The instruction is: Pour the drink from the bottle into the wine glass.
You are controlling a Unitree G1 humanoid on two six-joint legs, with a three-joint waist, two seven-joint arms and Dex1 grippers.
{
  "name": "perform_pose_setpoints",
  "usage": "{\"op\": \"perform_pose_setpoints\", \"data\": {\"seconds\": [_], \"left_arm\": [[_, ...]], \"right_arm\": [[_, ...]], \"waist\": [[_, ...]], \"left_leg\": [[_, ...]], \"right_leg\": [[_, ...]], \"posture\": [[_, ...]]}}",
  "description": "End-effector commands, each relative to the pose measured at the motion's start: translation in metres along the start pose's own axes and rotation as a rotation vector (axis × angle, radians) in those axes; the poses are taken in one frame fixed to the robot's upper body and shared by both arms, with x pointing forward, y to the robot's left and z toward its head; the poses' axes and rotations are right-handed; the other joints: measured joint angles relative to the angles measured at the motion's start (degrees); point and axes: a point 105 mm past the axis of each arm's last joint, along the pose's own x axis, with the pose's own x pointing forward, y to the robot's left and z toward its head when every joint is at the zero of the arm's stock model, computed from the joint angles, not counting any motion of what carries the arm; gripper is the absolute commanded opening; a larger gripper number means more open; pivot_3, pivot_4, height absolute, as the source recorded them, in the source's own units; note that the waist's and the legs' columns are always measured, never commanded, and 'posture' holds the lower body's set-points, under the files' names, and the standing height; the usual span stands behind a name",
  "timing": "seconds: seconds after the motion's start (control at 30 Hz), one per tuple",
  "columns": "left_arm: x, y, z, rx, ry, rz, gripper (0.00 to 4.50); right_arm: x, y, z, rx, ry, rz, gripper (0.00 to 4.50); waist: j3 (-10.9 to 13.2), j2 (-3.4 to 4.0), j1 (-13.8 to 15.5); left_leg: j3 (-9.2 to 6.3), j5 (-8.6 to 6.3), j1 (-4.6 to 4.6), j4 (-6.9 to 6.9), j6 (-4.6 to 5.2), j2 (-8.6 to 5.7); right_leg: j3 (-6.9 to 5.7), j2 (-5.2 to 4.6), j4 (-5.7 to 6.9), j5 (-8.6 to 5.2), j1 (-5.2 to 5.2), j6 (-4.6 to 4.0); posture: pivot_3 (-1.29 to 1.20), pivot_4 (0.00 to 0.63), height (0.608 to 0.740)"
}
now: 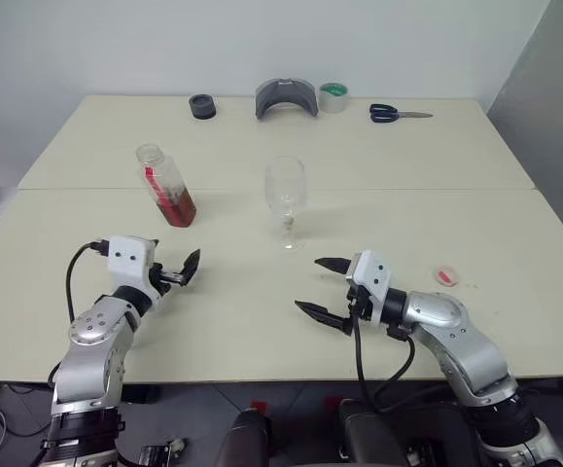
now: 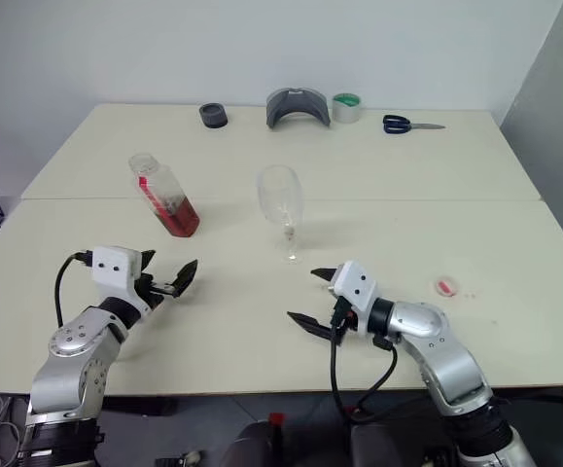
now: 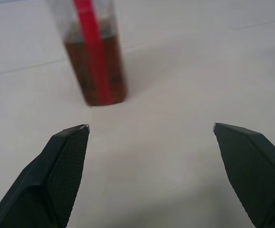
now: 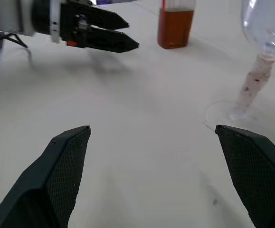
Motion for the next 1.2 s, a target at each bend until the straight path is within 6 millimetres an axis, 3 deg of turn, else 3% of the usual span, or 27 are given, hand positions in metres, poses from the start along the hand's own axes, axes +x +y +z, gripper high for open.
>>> {"op": "perform_pose_setpoints", "data": {"seconds": [0.03, 0.27, 1.2], "left_arm": [[0.006, 0.011, 0.021, 0.027, -0.076, 0.029, 4.5], [0.02, 0.025, 0.035, 0.062, -0.102, 0.026, 4.5], [0.068, 0.038, 0.071, 0.097, -0.124, -0.037, 4.5]], "right_arm": [[0.0, 0.008, 0.029, -0.026, -0.083, 0.062, 4.48], [0.004, 0.011, 0.043, -0.039, -0.105, 0.083, 4.48], [0.013, 0.0, 0.049, -0.075, -0.107, -0.007, 4.48]], "waist": [[0.0, 0.0, 0.07], [0.0, 0.0, 0.11], [-0.01, -0.01, 0.16]], "left_leg": [[0.0, 0.0, 0.0, 0.0, 0.0, 0.0], [0.02, 0.0, 0.0, 0.0, 0.0, -0.02], [0.0, 0.01, -0.05, 0.04, -0.01, -0.07]], "right_leg": [[0.0, 0.0, 0.0, 0.0, 0.0, 0.0], [0.0, 0.01, -0.02, 0.0, 0.0, 0.0], [-0.03, 0.01, -0.01, 0.01, -0.02, 0.0]], "posture": [[0.0, 0.15, 0.74], [0.0, 0.15, 0.74], [0.0, 0.15, 0.74]]}}
